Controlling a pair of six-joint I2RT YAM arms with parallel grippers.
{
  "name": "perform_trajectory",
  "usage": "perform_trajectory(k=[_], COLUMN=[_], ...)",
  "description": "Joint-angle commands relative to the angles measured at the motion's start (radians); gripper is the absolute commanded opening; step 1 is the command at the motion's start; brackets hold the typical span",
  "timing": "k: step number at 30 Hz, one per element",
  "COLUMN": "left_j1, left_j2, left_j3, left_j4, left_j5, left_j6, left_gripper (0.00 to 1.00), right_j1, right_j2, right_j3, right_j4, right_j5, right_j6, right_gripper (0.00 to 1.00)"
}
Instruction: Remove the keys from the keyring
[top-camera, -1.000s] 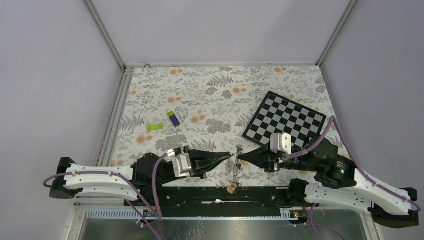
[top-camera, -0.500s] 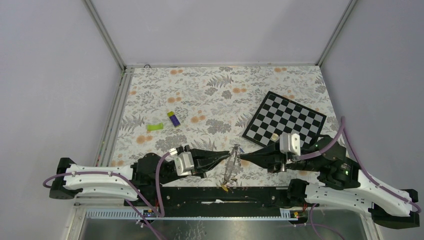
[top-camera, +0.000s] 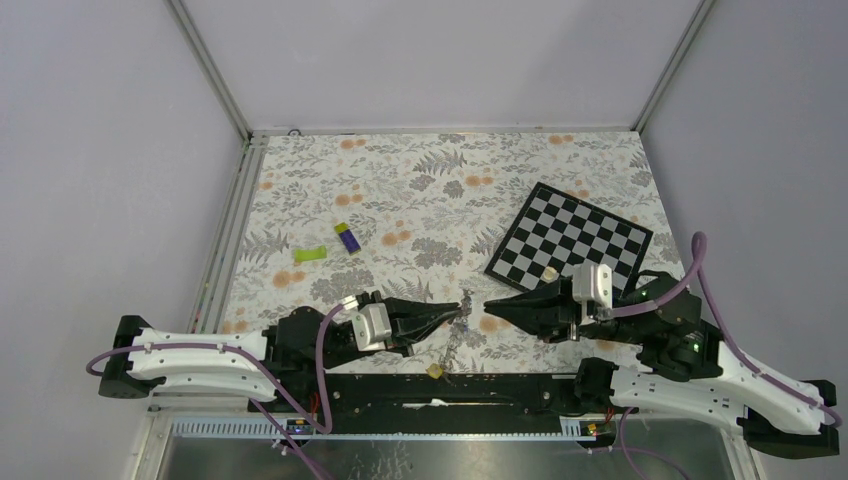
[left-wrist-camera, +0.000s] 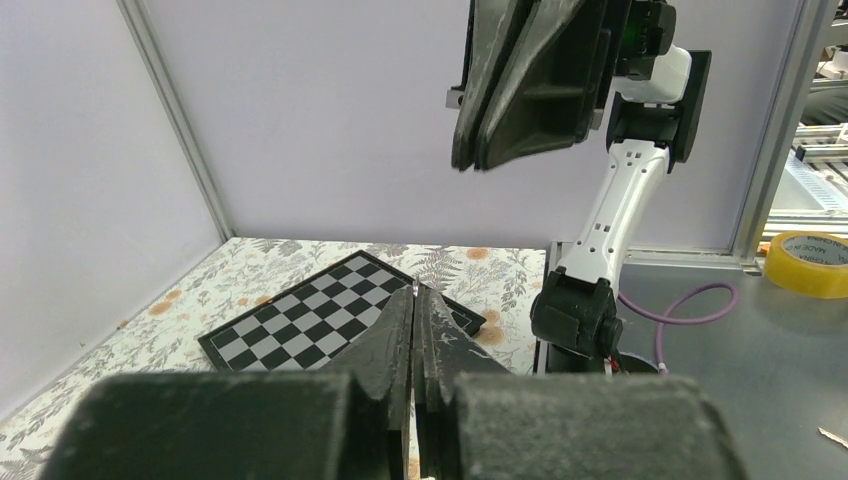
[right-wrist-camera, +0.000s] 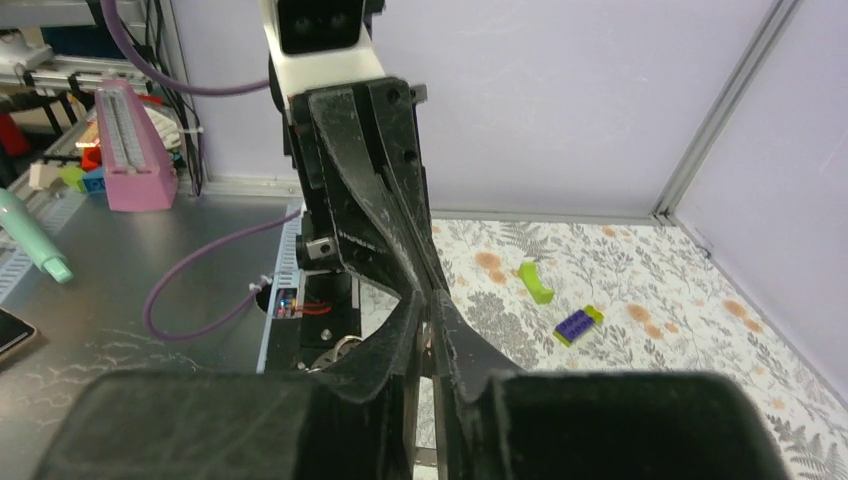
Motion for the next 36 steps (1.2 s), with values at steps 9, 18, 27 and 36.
perform_trajectory(k=[9, 18, 27, 36], left_j1=[0.002, 0.002, 0.002, 0.003], left_j2=[0.001, 0.0, -0.008, 0.002], left_j3=[0.052, 0.057, 0.063, 0.069], left_j4=[0.088, 0.091, 0.083, 0.089], left_j5=[0.013, 0.039, 0.065, 0.069], left_j6=[0.011, 0.014, 0.014, 0.015], left_gripper=[0.0, 0.0, 0.0, 0.0], right_j1=[0.004, 0.003, 0.004, 0.004], right_j2=[0.004, 0.023, 0.039, 0.045], right_j3=[-0.079, -0.09, -0.091, -0.092], right_j4=[-0.032, -0.038, -0.046, -0.038], right_j5=[0.009, 0.061, 0.089, 0.069], right_j6=[0.004, -0.064, -0.12, -0.104], right_gripper=[0.37, 0.4, 0.35, 0.33])
